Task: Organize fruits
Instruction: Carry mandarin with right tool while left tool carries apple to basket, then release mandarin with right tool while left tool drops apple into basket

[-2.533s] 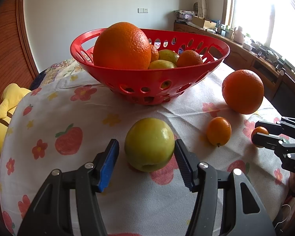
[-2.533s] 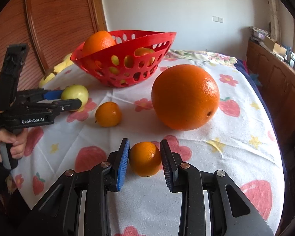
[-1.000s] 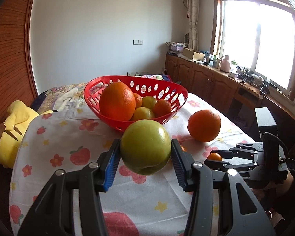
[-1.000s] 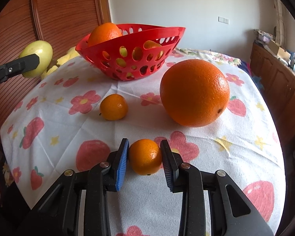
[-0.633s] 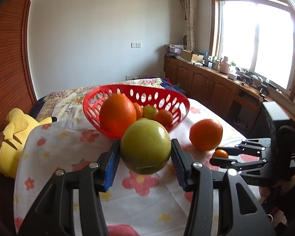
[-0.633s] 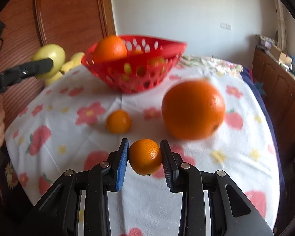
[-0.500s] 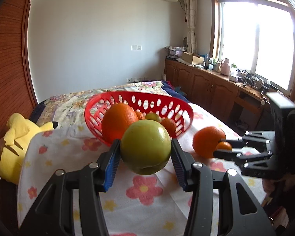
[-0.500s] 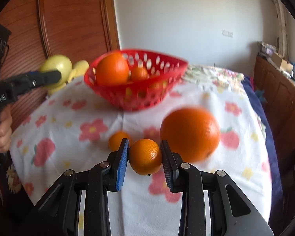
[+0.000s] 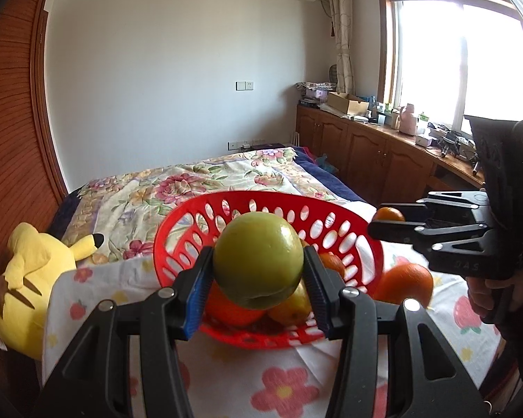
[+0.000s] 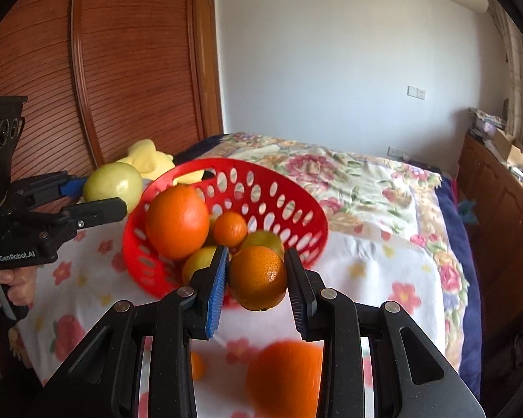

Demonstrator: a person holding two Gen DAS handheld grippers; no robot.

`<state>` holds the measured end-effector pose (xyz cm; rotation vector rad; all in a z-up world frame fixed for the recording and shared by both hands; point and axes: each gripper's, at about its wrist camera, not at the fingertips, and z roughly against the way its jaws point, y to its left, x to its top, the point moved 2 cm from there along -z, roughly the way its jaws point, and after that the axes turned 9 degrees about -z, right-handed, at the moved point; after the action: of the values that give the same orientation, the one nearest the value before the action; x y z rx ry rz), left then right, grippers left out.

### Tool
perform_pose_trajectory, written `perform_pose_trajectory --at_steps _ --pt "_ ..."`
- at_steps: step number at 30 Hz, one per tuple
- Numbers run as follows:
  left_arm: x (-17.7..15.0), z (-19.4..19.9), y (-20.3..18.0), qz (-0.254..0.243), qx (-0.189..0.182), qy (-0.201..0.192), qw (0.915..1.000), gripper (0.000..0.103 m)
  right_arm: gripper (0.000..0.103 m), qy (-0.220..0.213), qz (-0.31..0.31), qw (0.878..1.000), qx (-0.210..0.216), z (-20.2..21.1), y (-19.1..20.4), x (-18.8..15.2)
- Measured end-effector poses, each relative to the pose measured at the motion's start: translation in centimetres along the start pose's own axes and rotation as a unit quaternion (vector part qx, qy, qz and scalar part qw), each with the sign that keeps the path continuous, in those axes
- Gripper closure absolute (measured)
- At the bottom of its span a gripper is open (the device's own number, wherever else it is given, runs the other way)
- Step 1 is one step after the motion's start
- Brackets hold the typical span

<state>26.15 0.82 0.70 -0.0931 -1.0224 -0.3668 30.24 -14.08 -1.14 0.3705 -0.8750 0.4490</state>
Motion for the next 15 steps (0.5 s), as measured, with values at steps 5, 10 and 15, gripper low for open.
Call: perform_pose_trajectory --at_steps 5,10,15 --pt "1.2 -1.5 0.9 -0.006 0.001 0.006 1.0 0.054 0.071 0.014 0.003 1.0 0.003 -2.8 -0.5 1.5" --pt "1.5 -3.1 1.5 -0.008 0.001 0.016 0.9998 0.054 0.071 0.026 0.009 1.0 0.003 -4.5 -0.5 1.8" --pt "1.2 -4.0 1.8 -0.001 -0.003 0.021 0.9998 0.054 0.071 0.038 0.015 0.999 0.0 -5.6 -0.5 1.6"
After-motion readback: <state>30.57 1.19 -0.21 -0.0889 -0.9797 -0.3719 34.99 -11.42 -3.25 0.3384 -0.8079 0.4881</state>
